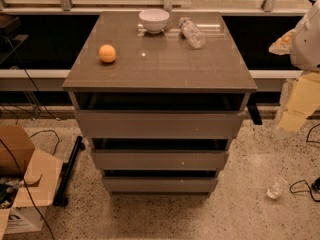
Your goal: Open middle drawer
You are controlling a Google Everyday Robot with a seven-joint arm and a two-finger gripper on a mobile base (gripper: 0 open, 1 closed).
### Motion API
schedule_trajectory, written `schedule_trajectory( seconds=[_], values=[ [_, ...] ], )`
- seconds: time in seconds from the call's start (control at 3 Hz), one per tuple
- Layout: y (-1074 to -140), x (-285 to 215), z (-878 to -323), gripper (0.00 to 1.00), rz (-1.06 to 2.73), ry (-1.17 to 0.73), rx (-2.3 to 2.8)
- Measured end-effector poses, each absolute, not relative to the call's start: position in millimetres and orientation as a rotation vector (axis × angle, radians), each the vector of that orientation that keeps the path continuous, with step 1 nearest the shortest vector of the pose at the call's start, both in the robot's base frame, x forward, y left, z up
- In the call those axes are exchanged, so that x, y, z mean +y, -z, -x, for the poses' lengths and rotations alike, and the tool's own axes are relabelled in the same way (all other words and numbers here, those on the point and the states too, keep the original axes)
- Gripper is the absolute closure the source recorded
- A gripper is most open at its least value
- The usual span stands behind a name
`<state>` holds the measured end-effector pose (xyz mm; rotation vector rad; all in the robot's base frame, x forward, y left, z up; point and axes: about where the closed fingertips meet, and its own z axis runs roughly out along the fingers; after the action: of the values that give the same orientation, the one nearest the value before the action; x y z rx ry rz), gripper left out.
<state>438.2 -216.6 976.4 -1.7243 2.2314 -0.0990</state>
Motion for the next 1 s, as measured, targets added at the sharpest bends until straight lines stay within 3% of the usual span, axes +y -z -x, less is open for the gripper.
schedule_trajectory(
  seconds=[1.0],
  values=[
    [-946, -188, -444, 0.00, 1.742, 0.090, 2.187]
  ],
)
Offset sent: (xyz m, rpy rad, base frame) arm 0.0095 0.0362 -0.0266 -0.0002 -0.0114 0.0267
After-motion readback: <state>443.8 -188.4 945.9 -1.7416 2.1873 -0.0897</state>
